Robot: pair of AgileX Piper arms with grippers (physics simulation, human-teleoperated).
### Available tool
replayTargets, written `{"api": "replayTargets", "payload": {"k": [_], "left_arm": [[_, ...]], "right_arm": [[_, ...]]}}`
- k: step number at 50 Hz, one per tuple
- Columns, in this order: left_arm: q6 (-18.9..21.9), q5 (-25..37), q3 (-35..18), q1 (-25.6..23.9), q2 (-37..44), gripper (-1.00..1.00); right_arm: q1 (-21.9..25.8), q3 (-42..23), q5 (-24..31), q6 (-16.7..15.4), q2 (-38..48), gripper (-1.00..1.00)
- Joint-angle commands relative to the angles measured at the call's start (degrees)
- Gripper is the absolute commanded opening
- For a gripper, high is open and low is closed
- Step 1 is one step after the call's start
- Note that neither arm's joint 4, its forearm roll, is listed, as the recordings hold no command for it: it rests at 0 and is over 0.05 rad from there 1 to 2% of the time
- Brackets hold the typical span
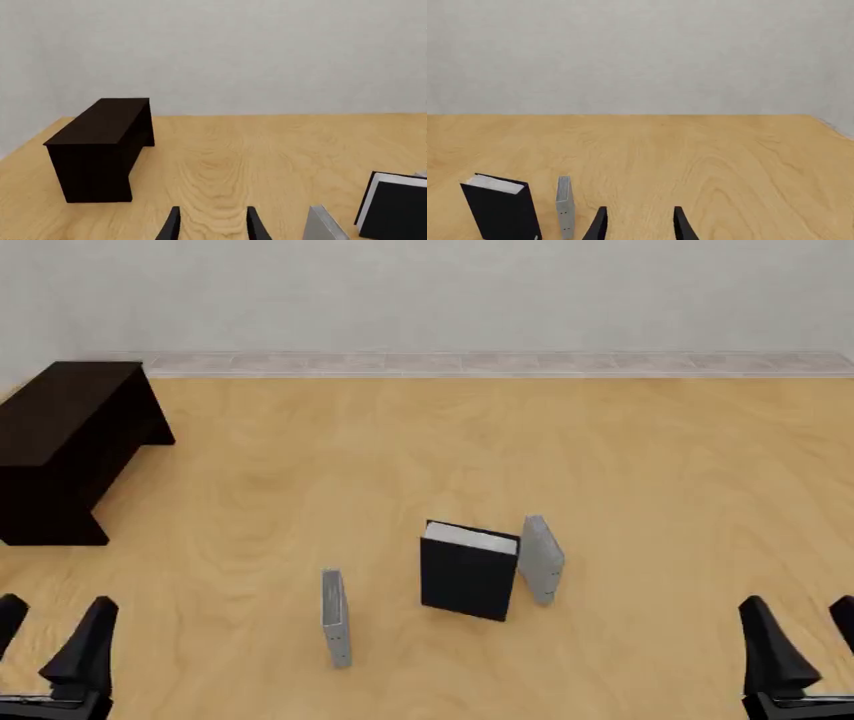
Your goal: Pick up the book in the middle and place it on the cabinet shelf.
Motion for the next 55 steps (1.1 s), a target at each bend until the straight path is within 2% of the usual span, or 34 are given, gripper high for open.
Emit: {"api": "replayTargets", "payload": {"k": [1, 4, 6, 11, 23, 30, 34, 36, 37, 38, 42, 43, 48, 50, 53, 54, 55], "left_arm": [[-2.19, 3.1, -6.99, 1.18, 2.48, 1.0], [-2.44, 3.83, -9.39, 1.84, 4.3, 1.0], [-0.63, 5.42, -10.81, 1.13, 3.87, 1.0], [0.08, 8.94, -15.59, 0.62, 5.68, 1.0], [1.29, 13.58, -21.67, -2.66, 9.05, 1.0], [3.51, 14.36, -26.41, -8.16, 15.76, 1.0], [6.7, 15.11, -30.76, -10.2, 19.64, 1.0], [6.0, 15.66, -33.04, -10.23, 21.57, 1.0], [10.08, 15.14, -33.03, -10.57, 22.34, 1.0], [11.65, 14.87, -33.15, -11.61, 23.27, 1.0], [10.25, 15.05, -34.9, -13.12, 26.46, 1.0], [10.29, 15.32, -36.73, -14.6, 29.37, 1.0], [11.85, 15.35, -39.33, -17.76, 33.96, 1.0], [13.58, 15.39, -40.87, -20.34, 36.66, 1.0], [13.31, 17.09, -43.84, -23.9, 40.25, 1.0], [15.34, 17.21, -44.83, -24.55, 41.01, 1.0], [15.34, 17.22, -44.84, -24.55, 41.02, 1.0]], "right_arm": [[0.11, -0.15, 0.02, -0.09, 0.09, 1.0], [0.11, -0.24, 0.17, -0.08, 0.03, 1.0], [0.11, -0.2, 0.12, -0.07, 0.07, 1.0], [0.12, -0.29, 0.16, -0.15, 0.02, 1.0], [0.13, -0.24, -0.03, -0.25, 0.06, 1.0], [0.13, -0.21, -0.07, -0.18, 0.17, 1.0], [0.13, -0.17, -0.11, -0.16, 0.17, 1.0], [0.13, -0.14, -0.2, -0.16, 0.24, 1.0], [0.13, -0.16, -0.16, -0.15, 0.22, 1.0], [0.13, -0.16, -0.16, -0.15, 0.22, 1.0], [0.14, -0.24, -0.02, -0.21, 0.09, 1.0], [0.14, -0.31, 0.1, -0.2, 0.06, 1.0], [0.14, -0.21, -0.04, -0.22, 0.08, 1.0], [0.14, -0.2, -0.07, -0.21, 0.11, 1.0], [0.15, -0.26, -0.05, -0.35, 0.02, 1.0], [0.17, -0.33, -0.04, -0.46, -0.03, 1.0], [0.17, -0.33, -0.04, -0.46, -0.03, 1.0]]}}
